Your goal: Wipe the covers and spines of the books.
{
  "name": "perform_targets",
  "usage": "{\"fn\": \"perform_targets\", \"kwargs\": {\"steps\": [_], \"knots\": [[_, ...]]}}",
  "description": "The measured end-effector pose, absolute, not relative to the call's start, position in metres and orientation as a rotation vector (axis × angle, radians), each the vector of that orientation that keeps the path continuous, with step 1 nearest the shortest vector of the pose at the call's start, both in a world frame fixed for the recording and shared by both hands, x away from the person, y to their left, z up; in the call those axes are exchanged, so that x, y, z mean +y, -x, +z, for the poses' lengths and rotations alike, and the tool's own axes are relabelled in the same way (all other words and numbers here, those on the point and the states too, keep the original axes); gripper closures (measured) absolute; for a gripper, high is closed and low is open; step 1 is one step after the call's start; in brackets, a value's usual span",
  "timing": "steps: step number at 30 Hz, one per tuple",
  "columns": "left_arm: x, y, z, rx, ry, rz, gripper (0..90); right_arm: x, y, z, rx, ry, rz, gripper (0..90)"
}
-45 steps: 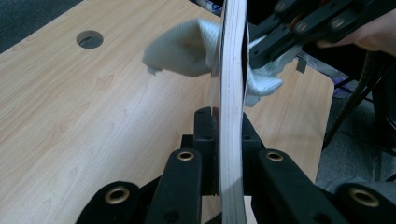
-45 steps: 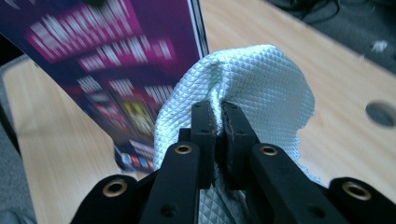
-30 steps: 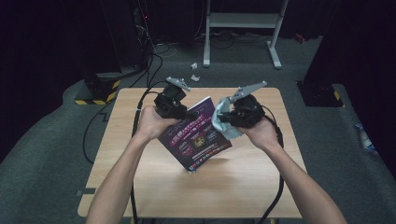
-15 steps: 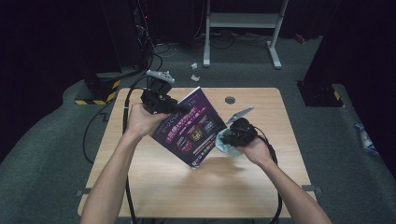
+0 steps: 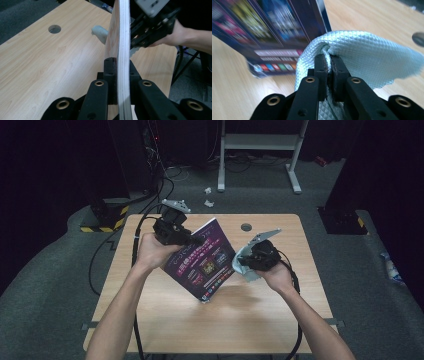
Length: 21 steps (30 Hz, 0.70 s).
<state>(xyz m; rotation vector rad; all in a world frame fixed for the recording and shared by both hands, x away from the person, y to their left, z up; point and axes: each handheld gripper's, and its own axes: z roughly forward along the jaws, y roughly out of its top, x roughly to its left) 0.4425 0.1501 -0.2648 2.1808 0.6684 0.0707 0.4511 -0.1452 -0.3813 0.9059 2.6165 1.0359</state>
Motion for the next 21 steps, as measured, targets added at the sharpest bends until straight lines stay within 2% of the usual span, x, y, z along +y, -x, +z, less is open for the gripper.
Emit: {"fn": "perform_targets", "kwargs": {"steps": [11,16,21], "knots": [[0.151,-0.448,-0.268,0.683,-2.158,0.057,83.7,-0.162,-0.455,-0.431,2.681,-1.055,0.951,84.6],[0.151,-0.448,-0.269,0.706,-2.152,0.073,83.7,-0.154,-0.450,-0.440,2.712,-1.052,0.951,84.6],[0.148,-0.452,-0.271,0.721,-2.133,0.064,83.7,-0.132,-0.439,-0.437,2.760,-0.914,1.013,84.6]]}}
